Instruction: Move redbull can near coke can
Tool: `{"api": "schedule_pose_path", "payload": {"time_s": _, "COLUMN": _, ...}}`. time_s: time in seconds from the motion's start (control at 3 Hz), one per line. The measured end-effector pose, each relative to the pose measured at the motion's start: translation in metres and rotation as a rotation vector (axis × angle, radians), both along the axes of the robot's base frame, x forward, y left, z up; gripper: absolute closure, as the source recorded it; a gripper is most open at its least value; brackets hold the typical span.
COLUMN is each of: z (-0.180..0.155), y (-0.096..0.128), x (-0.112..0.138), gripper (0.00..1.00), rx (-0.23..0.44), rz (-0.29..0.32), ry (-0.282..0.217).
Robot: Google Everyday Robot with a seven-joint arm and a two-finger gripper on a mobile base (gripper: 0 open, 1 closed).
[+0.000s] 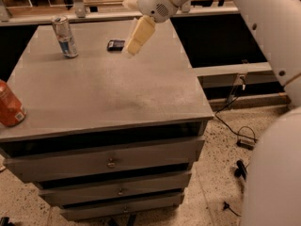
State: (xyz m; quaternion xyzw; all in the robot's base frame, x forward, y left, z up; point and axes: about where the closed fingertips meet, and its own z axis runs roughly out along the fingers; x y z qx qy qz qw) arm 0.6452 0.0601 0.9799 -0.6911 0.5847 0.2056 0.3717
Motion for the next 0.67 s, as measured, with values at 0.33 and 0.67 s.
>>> {"api": "schedule_pose_path", "payload": {"time_s": 0.33, "z": 0.005, "y": 0.035, "x": 0.048, "gripper": 0.0, "rx": 0.082, "rz": -0.014, "ry": 0.013}}
{"api": "schedule_pose_path", "payload": {"time_s": 0.67, "z": 0.029, "y": 0.062, "x": 0.066, "gripper": 0.0, "rx": 0.137, "rz": -0.04, "ry": 0.016}}
